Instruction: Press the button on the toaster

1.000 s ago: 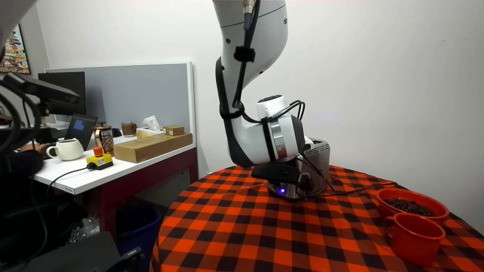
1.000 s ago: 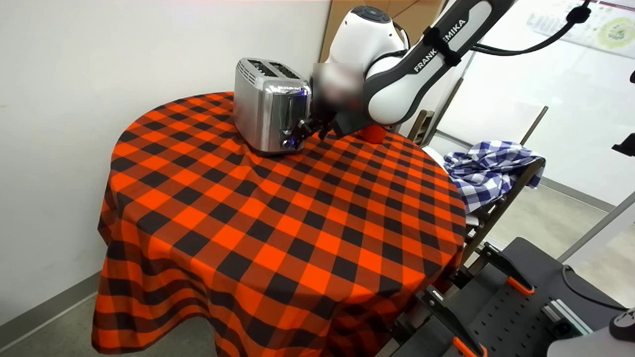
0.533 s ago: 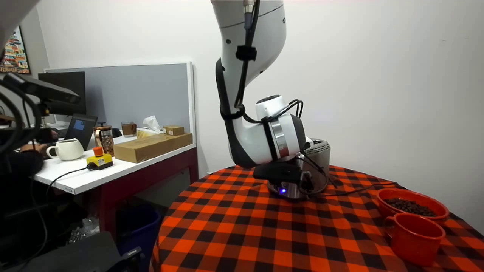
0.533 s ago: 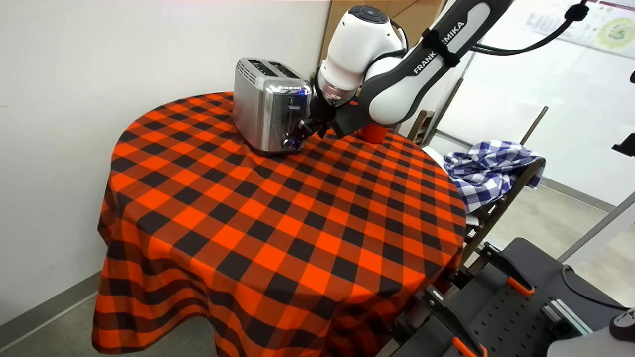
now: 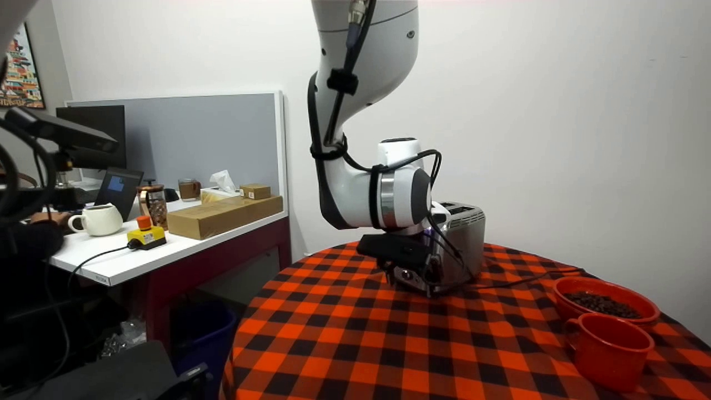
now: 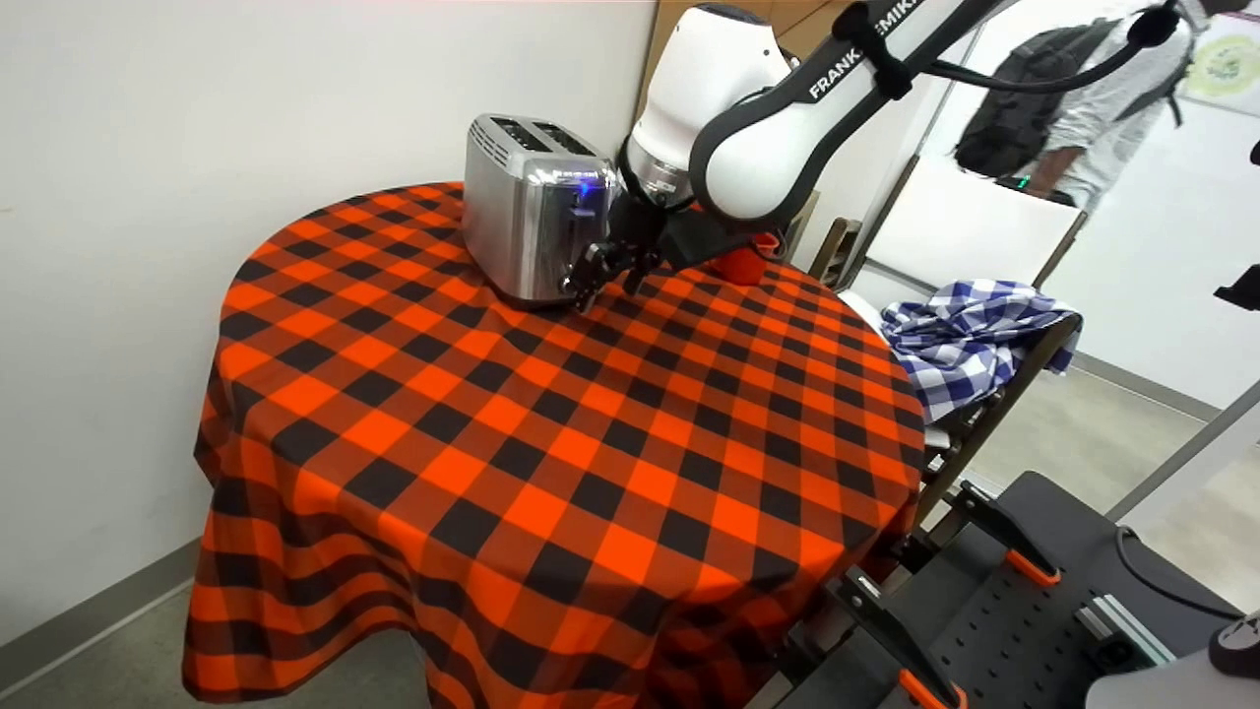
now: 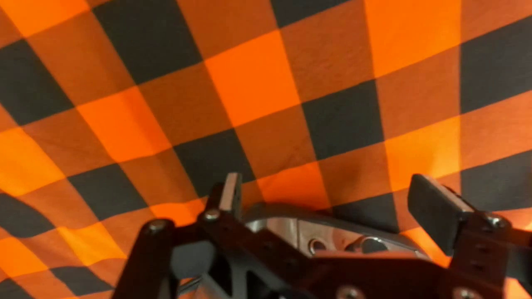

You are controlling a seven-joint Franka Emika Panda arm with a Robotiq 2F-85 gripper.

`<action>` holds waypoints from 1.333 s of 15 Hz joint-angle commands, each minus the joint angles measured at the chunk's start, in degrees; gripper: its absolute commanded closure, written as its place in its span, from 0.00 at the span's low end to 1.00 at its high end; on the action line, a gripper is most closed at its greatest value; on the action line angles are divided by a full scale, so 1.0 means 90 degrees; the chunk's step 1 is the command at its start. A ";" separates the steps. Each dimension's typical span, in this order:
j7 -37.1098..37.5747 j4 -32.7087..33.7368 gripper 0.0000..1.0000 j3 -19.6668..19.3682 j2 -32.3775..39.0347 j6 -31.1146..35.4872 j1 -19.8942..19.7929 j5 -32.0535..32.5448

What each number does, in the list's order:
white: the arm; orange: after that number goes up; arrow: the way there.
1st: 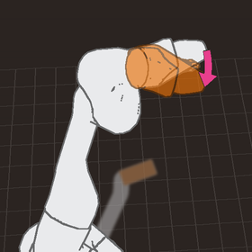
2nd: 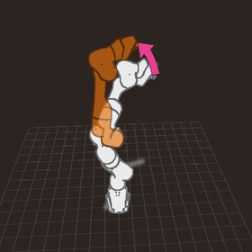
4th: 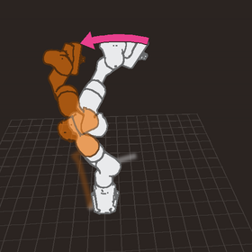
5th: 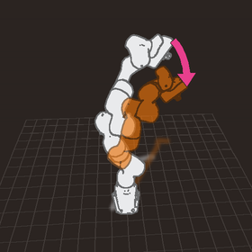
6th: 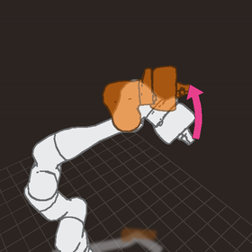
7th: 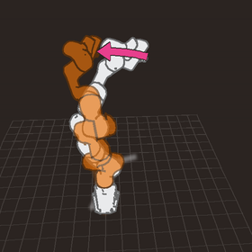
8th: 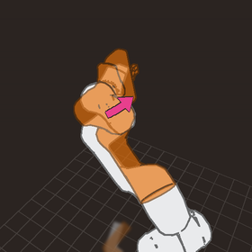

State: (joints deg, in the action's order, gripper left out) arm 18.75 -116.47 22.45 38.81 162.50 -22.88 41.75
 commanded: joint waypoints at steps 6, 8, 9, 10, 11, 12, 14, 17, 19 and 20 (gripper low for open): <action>-0.2818 -0.1898 0.00 0.0407 -0.2080 -0.0547 -0.0210 -0.3986; -0.3331 -0.2329 0.00 0.0406 -0.2715 -0.0743 -0.0048 -0.4790; -0.3462 -0.2514 0.00 0.0310 -0.3081 -0.0916 0.0150 -0.5083; -0.3601 -0.2676 0.00 0.0208 -0.3440 -0.1167 0.0341 -0.5334; -0.3309 -0.2822 0.00 0.0685 -0.3741 -0.1492 -0.0107 -0.5005; -0.3209 -0.2931 0.00 0.0621 -0.4124 -0.1858 0.0038 -0.4890; -0.3101 -0.3121 0.00 0.0695 -0.4858 -0.2562 0.0081 -0.4691; -0.2996 -0.3354 0.00 -0.0691 -0.5943 -0.3601 0.1567 -0.4413; -0.2868 -0.3482 0.00 -0.1056 -0.6588 -0.4219 0.1982 -0.4099; -0.2840 -0.3472 0.00 -0.1214 -0.6843 -0.4549 0.2125 -0.4013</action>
State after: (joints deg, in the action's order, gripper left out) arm -8.75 -144.69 15.92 -13.68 127.98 -8.56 2.73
